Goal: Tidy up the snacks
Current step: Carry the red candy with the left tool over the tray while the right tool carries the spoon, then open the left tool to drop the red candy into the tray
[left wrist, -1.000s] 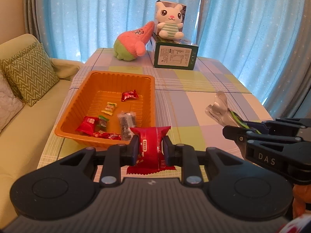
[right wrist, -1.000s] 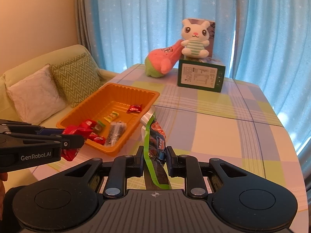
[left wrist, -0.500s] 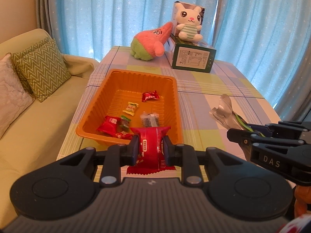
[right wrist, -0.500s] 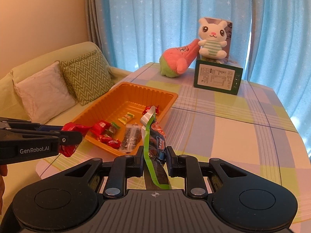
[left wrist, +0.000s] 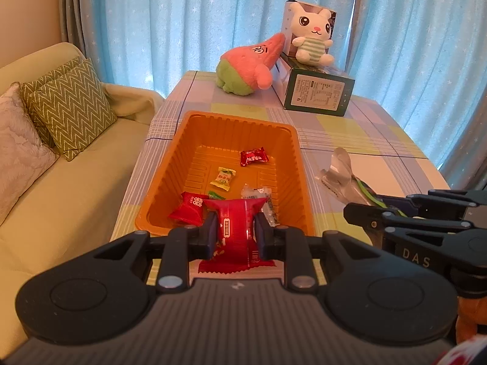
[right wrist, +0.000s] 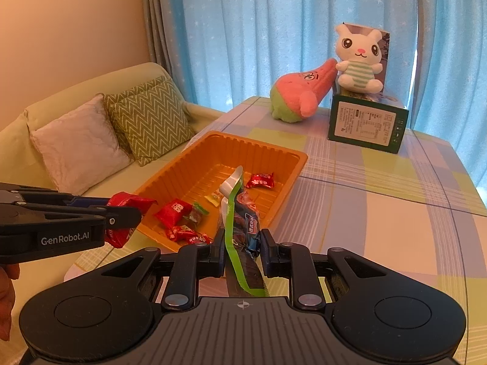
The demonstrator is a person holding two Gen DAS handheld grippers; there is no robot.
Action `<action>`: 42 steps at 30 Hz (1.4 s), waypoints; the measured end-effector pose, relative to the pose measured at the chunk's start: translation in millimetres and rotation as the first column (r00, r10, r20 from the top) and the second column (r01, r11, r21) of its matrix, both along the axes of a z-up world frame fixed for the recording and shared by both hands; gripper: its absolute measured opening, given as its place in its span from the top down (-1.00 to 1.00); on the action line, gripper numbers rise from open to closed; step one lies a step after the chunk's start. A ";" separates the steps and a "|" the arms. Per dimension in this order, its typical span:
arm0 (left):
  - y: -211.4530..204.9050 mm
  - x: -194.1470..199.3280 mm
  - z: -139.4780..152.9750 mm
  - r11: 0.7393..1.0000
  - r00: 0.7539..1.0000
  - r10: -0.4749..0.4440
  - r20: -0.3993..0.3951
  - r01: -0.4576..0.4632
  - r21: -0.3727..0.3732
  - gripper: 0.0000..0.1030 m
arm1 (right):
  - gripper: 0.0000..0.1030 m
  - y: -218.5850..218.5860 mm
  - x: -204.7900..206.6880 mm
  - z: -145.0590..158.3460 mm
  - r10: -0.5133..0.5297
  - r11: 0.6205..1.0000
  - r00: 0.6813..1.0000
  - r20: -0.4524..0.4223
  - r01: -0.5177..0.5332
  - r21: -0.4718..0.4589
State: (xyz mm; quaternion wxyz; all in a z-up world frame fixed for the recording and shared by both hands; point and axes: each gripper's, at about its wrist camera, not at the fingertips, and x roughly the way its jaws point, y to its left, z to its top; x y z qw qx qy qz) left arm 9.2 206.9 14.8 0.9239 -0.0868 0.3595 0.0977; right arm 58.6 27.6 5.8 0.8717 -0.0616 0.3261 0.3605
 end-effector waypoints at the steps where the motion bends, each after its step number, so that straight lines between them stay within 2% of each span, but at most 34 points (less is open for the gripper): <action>1: 1.5 1.6 -0.7 1.000 1.000 0.000 -0.001 0.000 0.000 0.55 | 0.56 2.4 2.5 -0.7 0.000 1.000 1.000 -0.002 0.000 0.001; 13: 22.3 30.4 -12.3 1.000 0.999 -0.026 -0.027 0.026 -0.004 0.55 | 0.56 24.3 34.6 -10.1 -0.017 1.000 0.999 -0.028 0.017 0.005; 27: 49.0 86.4 -30.9 0.997 0.996 -0.075 -0.055 0.075 0.000 0.55 | 0.56 48.7 88.5 -23.8 -0.043 0.999 0.997 -0.067 0.044 0.018; 42: 61.9 130.6 -50.1 0.995 0.991 -0.103 -0.086 0.104 0.010 0.55 | 0.56 63.4 118.3 -39.9 -0.046 0.999 0.994 -0.100 0.048 0.016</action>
